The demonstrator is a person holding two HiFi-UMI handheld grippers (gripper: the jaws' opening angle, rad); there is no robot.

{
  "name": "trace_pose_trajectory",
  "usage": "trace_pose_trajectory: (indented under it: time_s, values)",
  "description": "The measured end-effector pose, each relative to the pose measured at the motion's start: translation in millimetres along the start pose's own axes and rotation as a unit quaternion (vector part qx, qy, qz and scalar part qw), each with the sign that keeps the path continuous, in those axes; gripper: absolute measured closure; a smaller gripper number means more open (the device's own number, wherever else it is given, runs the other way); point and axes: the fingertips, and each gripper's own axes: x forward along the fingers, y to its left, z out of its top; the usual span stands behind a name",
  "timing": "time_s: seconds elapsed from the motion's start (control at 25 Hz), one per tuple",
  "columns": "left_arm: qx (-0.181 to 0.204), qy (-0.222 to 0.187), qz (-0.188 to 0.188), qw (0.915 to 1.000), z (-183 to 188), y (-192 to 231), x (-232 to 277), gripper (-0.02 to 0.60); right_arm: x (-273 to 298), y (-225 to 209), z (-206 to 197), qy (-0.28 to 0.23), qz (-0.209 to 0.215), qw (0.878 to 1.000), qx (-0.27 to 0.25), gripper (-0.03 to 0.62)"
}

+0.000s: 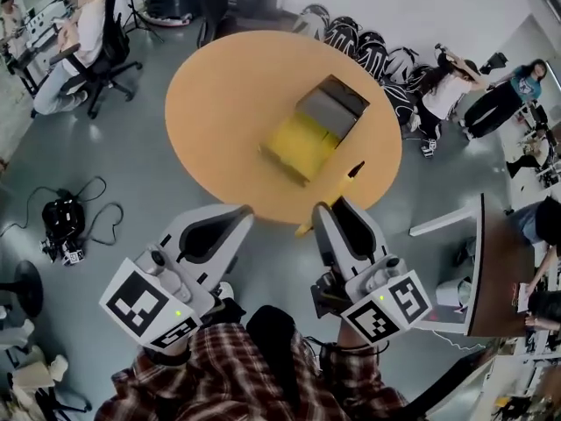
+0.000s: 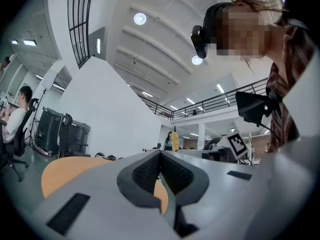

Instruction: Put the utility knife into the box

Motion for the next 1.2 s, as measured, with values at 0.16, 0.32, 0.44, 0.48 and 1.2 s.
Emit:
trace_pose_trajectory:
  time_s: [0.16, 0.32, 0.44, 0.48, 1.2]
  values:
    - [-0.015, 0.007, -0.006, 0.9998, -5.5, 42.2, 7.5, 0.571, 31.5, -19.2, -5.2, 0.003, -0.03, 1.0, 0.002, 0.471]
    - [-0.031, 0.015, -0.016, 0.9993, -16.9, 70.9, 23.7, 0.571, 46.8, -48.9, -13.7, 0.012, -0.064, 0.998, 0.004, 0.471]
    - [-0.041, 0.022, -0.022, 0.9987, -19.5, 102.1, 45.8, 0.571, 72.3, -77.3, -14.9, 0.022, -0.084, 0.996, 0.005, 0.471]
    - [-0.043, 0.025, -0.025, 0.9985, -18.8, 113.2, 54.4, 0.571, 81.8, -87.7, -13.7, 0.024, -0.091, 0.996, 0.005, 0.471]
    - [-0.041, 0.057, -0.123, 0.9899, -5.4, 228.8, 229.1, 0.571, 210.0, -275.0, 11.4, 0.084, -0.176, 0.98, -0.047, 0.471]
